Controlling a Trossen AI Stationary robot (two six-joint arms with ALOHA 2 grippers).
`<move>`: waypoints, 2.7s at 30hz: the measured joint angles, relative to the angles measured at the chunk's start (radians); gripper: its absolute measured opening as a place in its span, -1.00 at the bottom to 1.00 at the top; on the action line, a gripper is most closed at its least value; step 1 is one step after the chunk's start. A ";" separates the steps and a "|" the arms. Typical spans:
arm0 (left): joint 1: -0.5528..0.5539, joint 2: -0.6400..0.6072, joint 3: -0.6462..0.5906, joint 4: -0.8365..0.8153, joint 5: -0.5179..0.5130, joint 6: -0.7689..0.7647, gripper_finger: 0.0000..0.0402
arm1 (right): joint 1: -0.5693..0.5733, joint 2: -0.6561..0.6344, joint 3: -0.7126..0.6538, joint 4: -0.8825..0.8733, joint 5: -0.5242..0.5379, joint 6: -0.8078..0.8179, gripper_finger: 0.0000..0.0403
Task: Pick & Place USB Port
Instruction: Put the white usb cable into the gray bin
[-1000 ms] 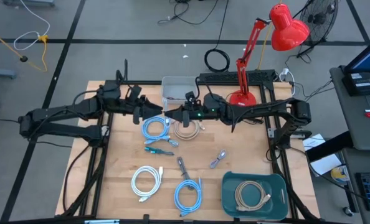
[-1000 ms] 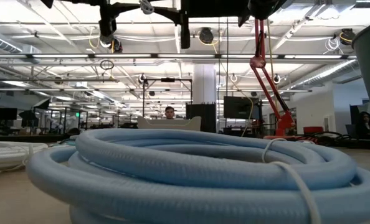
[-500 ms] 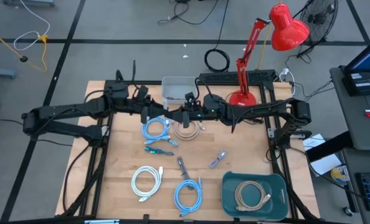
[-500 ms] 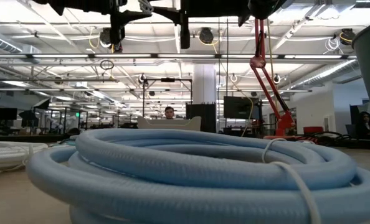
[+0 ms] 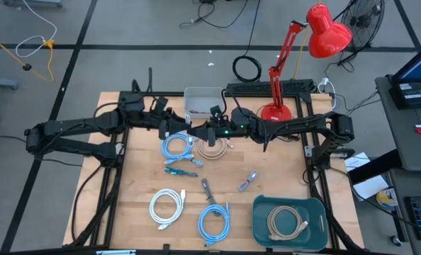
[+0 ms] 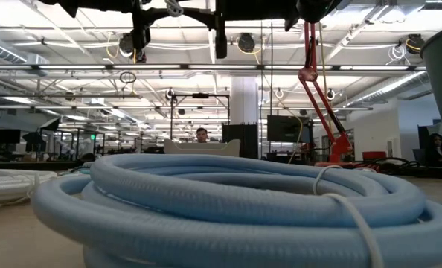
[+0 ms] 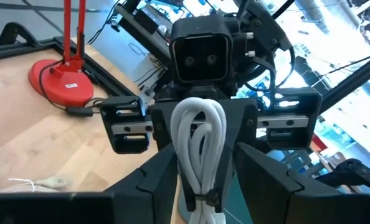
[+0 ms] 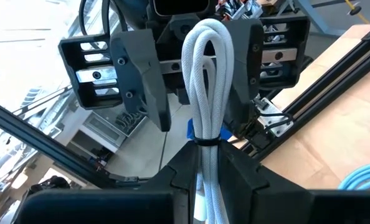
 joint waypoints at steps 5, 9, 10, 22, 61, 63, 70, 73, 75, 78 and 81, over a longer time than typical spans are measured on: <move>0.000 0.000 0.000 -0.022 0.005 -0.008 -0.22 | 0.000 0.000 0.000 0.000 0.002 0.000 -0.79; 0.000 0.000 0.000 -0.049 0.005 -0.002 -0.41 | 0.000 0.000 0.000 -0.001 0.003 0.000 -0.79; 0.000 0.000 0.000 -0.049 0.009 0.002 -0.49 | 0.000 0.000 0.000 -0.001 0.003 0.000 -0.79; 0.003 0.000 0.000 -0.017 0.026 0.019 -0.74 | 0.005 0.000 0.000 0.004 0.003 0.003 -0.79; 0.081 0.001 0.002 -0.017 0.169 0.035 -0.84 | 0.062 -0.075 -0.001 -0.117 -0.123 0.030 -0.11; 0.103 -0.001 0.002 -0.016 0.182 0.047 -0.84 | 0.064 -0.080 0.000 -0.159 -0.140 0.031 -0.07; 0.233 0.023 0.078 -0.251 0.257 0.231 -0.84 | 0.114 -0.118 0.001 -0.284 -0.155 0.038 -0.04; 0.295 0.079 0.166 -0.419 0.257 0.373 -0.84 | 0.148 -0.135 -0.002 -0.338 -0.138 0.041 -0.06; 0.326 0.130 0.232 -0.481 0.260 0.451 -0.84 | 0.167 -0.145 0.001 -0.376 -0.135 0.051 -0.06; 0.353 0.225 0.330 -0.544 0.259 0.550 -0.84 | 0.195 -0.158 0.000 -0.458 -0.132 0.063 -0.06; 0.369 0.333 0.443 -0.620 0.255 0.655 -0.84 | 0.216 -0.160 0.000 -0.543 -0.105 0.072 -0.07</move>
